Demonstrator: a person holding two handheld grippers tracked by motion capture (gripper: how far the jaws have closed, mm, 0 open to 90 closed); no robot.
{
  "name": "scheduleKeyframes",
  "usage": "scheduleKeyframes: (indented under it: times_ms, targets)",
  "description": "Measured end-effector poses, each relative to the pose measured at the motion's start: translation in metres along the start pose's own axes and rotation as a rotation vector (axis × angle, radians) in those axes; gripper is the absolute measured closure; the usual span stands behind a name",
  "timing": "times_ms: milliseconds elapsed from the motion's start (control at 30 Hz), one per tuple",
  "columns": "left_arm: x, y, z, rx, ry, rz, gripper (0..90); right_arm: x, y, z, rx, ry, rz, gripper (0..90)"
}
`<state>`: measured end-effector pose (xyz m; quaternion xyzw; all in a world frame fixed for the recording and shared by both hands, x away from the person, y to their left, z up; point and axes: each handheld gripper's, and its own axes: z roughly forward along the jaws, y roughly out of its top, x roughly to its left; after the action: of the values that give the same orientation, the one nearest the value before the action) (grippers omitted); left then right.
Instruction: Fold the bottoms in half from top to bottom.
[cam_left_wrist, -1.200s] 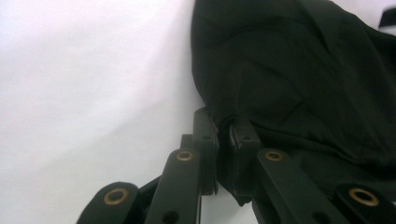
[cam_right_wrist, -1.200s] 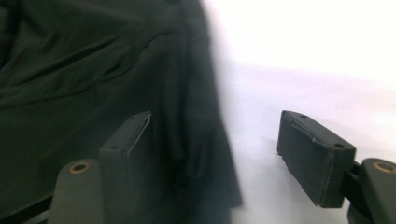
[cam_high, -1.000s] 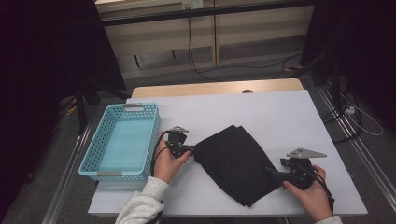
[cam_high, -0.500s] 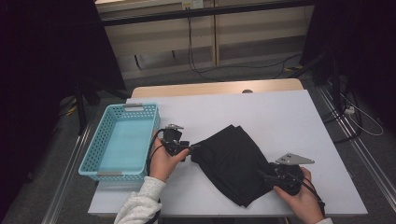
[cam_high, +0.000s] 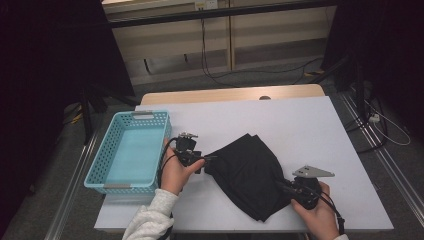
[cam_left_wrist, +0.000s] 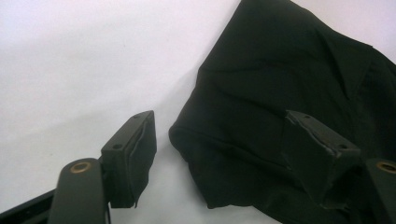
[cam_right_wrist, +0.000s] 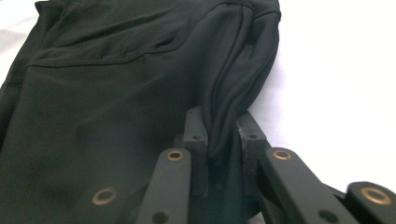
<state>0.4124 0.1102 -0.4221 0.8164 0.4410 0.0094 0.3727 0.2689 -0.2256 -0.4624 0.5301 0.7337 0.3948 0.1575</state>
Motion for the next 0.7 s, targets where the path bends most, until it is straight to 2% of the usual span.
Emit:
scheduleKeyframes:
  times_ms: [133,200,300,467,500,700]
  targets:
    - [-0.002,0.002,0.003,0.011,0.002,-0.004,25.7,0.002,0.001,0.0,0.0,-0.006,-0.025,80.6]
    - [-0.002,0.003,0.005,0.007,0.023,-0.016,25.2,0.004,0.002,-0.001,0.003,-0.016,-0.049,81.0]
    - [-0.001,0.003,0.009,0.043,0.052,-0.024,22.6,0.004,0.003,-0.001,0.005,-0.014,-0.057,81.3]
    - [-0.004,0.002,0.022,0.066,0.087,0.059,21.9,0.002,0.003,-0.001,0.005,0.001,-0.051,81.1]
    - [-0.005,0.002,0.025,0.082,0.104,0.087,21.8,0.002,0.003,-0.001,0.005,0.003,-0.05,81.1]
    - [-0.011,0.001,0.034,0.104,0.124,0.129,21.5,0.001,0.003,-0.001,0.004,0.006,-0.053,80.9]
